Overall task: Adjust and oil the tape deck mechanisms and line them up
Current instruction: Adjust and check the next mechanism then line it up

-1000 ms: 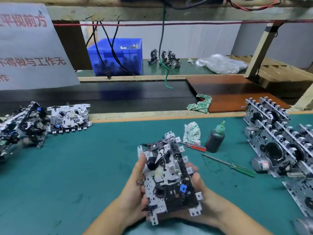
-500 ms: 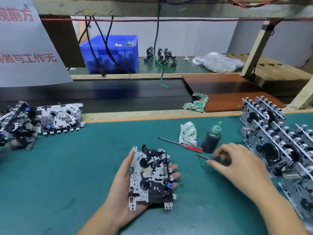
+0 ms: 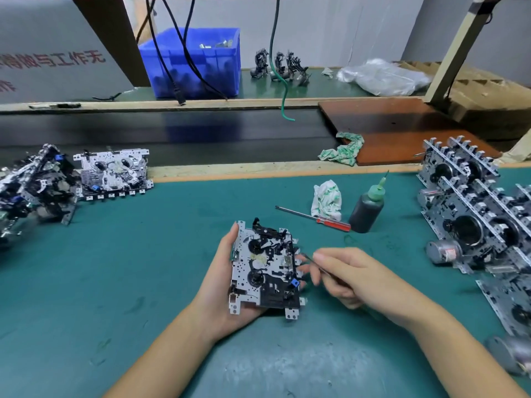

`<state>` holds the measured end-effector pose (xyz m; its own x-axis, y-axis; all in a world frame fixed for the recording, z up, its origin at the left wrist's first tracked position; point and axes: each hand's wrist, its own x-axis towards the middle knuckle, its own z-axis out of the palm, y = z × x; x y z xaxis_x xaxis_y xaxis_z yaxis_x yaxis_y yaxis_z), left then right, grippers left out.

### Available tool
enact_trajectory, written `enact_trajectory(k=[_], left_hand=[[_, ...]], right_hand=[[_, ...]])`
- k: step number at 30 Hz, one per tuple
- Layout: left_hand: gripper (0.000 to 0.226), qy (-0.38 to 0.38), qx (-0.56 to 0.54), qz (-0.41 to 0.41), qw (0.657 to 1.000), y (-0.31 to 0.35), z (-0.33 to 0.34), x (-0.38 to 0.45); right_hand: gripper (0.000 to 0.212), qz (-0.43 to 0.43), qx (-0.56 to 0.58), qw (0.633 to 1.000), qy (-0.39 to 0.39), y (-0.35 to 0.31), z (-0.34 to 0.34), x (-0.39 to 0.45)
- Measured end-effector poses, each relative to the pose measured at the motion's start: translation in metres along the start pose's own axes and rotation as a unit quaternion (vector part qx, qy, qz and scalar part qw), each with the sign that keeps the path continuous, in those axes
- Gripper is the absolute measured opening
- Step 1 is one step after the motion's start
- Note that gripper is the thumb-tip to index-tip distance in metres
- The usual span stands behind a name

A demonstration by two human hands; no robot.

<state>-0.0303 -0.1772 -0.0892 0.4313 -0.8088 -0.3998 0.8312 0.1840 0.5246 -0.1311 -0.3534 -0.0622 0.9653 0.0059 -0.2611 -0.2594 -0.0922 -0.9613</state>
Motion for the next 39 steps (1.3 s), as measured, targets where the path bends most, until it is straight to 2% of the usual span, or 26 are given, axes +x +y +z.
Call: enact_trajectory(k=[4, 9, 18, 22, 25, 33, 39], left_hand=[[0.071, 0.005, 0.008, -0.013, 1.000, 0.001, -0.003, 0.001], [0.080, -0.002, 0.018, -0.016, 1.000, 0.000, -0.003, 0.003], [0.082, 0.003, 0.026, -0.008, 1.000, 0.000, -0.003, 0.004], [0.101, 0.004, 0.013, -0.012, 1.000, -0.001, -0.008, 0.005], [0.106, 0.002, 0.012, -0.013, 1.000, 0.000, -0.010, 0.005], [0.100, 0.002, 0.034, -0.016, 0.999, -0.002, -0.010, 0.007], [0.089, 0.014, 0.040, -0.014, 0.999, -0.001, -0.004, 0.006]], right_hand=[[0.041, 0.045, 0.034, 0.998, -0.041, -0.001, 0.007, 0.003], [0.035, 0.036, 0.018, 0.997, -0.072, -0.001, 0.010, 0.004], [0.040, 0.060, -0.063, 0.996, -0.030, -0.003, 0.013, 0.005], [0.043, 0.060, -0.076, 0.995, -0.015, -0.003, 0.016, 0.005], [0.043, 0.064, -0.069, 0.995, -0.024, -0.004, 0.016, 0.005], [0.040, 0.071, -0.078, 0.993, -0.050, -0.003, 0.014, 0.003], [0.052, 0.059, -0.128, 0.990, -0.034, -0.003, 0.015, 0.004]])
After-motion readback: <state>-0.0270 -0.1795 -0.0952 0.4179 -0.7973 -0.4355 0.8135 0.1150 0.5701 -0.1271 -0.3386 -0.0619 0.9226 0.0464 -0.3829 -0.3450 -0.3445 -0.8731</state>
